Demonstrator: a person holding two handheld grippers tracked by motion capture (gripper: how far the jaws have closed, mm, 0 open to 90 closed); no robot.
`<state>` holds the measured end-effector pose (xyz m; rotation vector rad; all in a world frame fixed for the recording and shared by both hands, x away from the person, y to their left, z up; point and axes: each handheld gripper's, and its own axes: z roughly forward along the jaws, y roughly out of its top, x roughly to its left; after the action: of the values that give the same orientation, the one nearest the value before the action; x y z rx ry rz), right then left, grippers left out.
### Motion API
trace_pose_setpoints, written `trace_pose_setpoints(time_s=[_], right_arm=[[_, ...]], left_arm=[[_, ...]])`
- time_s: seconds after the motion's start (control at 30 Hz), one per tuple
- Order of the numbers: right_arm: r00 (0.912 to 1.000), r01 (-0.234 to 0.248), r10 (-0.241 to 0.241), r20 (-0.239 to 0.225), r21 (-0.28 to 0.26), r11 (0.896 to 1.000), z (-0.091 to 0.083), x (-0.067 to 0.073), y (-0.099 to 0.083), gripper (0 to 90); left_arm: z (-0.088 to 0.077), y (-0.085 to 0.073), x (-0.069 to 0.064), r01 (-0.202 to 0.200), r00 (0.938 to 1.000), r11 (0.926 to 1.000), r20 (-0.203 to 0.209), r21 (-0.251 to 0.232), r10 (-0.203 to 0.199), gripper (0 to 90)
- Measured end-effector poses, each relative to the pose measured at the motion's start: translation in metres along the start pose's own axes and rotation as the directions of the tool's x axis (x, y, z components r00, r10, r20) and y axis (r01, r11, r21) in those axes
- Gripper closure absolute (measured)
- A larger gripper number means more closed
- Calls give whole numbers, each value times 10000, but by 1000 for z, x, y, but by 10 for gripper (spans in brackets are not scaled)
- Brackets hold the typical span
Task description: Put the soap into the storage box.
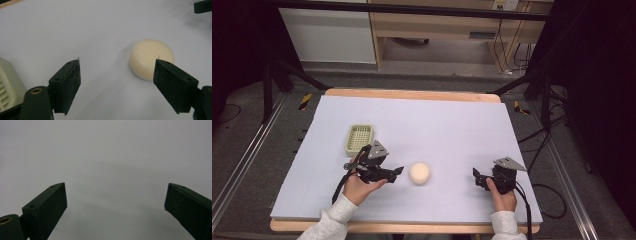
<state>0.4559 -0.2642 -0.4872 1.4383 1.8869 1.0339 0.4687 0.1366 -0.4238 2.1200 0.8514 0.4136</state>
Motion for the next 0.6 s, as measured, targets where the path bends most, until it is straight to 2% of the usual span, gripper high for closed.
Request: trace_pose_setpoints(time_s=[0.6], right_arm=[[10000, -2, 2, -13, 9, 10000, 0, 0, 0, 46]], left_arm=[[15, 10, -18, -328, 9987, 9993, 385, 189, 320, 185]])
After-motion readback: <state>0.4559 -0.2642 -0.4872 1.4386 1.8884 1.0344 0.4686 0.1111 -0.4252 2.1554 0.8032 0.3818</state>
